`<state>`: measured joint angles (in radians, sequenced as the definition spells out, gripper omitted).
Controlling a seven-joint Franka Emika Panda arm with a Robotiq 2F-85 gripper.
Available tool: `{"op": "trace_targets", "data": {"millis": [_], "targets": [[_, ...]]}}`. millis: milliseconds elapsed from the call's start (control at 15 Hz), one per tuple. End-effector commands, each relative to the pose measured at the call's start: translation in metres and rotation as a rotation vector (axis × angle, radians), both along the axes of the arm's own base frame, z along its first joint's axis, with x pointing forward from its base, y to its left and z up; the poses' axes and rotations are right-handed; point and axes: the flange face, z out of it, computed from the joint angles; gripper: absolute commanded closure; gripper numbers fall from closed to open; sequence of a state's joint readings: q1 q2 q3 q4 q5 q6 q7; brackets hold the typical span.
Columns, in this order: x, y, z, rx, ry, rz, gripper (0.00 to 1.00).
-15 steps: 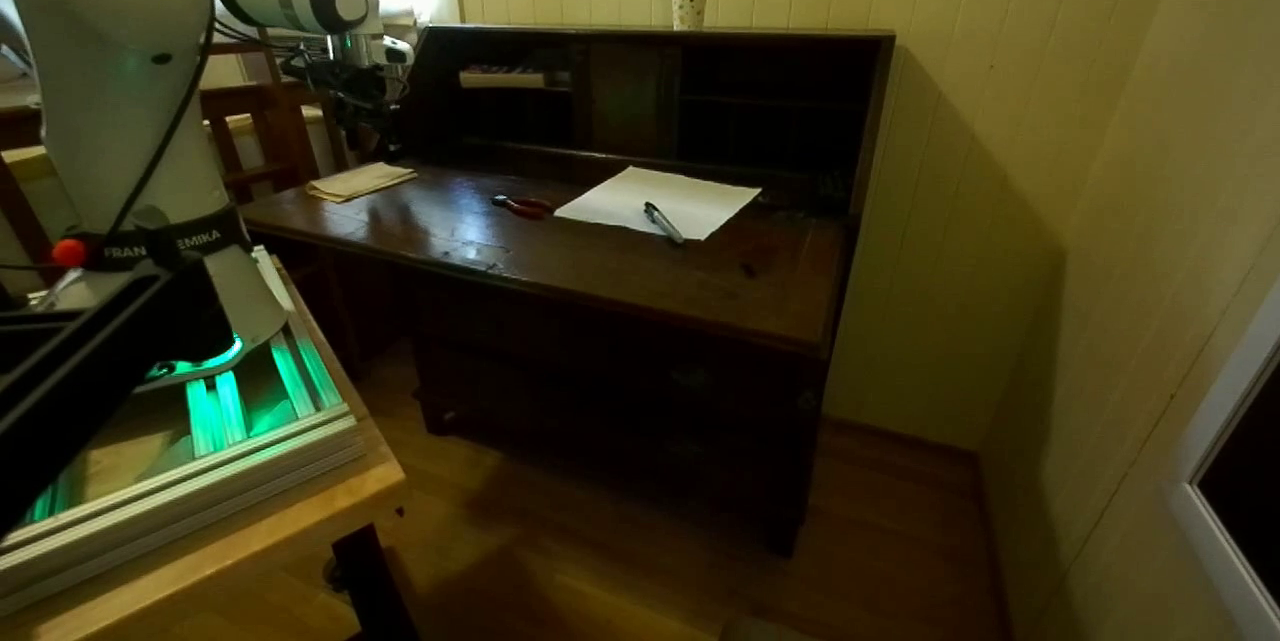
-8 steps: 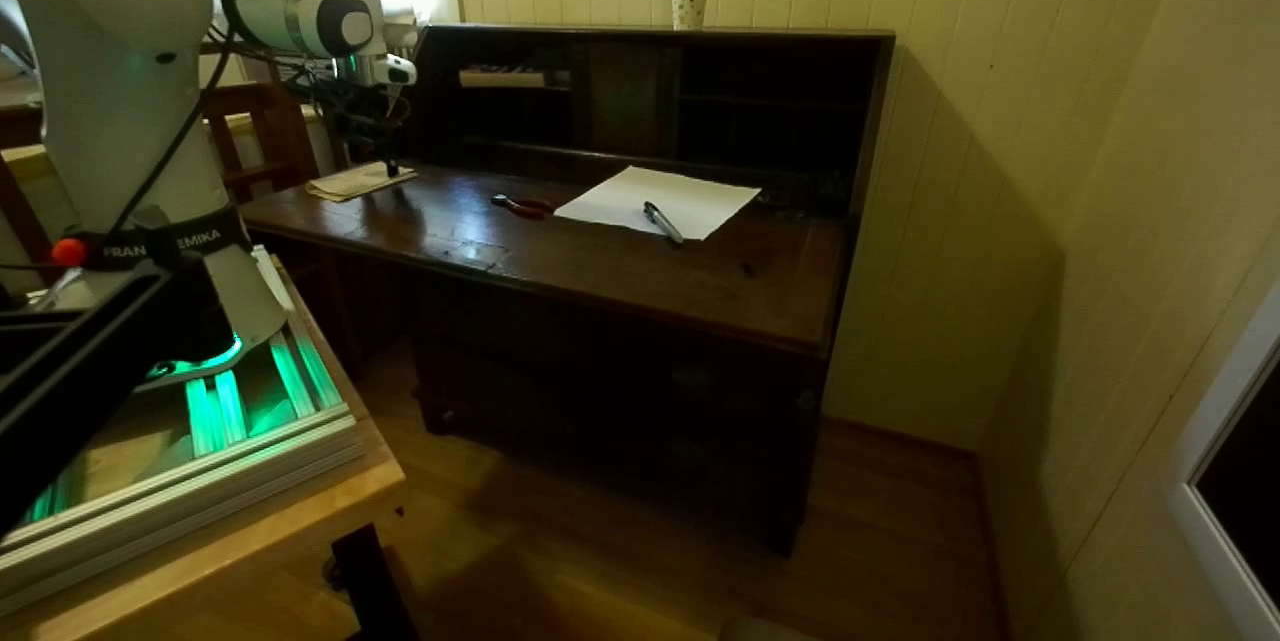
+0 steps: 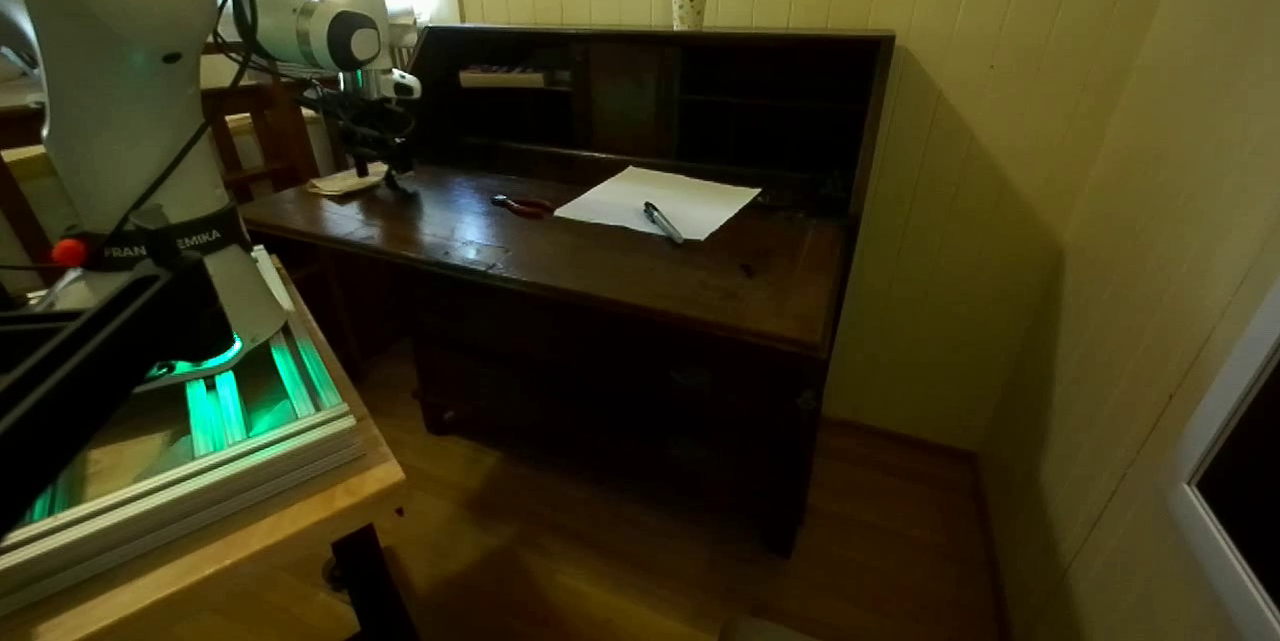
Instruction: Wipe the top of the table with the white cloth
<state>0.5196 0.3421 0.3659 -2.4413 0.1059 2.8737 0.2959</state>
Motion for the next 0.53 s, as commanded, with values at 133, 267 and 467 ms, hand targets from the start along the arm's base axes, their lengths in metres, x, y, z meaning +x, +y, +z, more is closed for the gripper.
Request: {"op": "trace_targets", "data": {"millis": [133,267,467], "targets": [[0.006,0.013,0.003,0.002,-0.020,0.019,0.69],[0.011,0.013,0.014,0.009,-0.045,0.023,0.84],[0.024,0.003,0.042,0.010,-0.118,0.031,1.00]]}}
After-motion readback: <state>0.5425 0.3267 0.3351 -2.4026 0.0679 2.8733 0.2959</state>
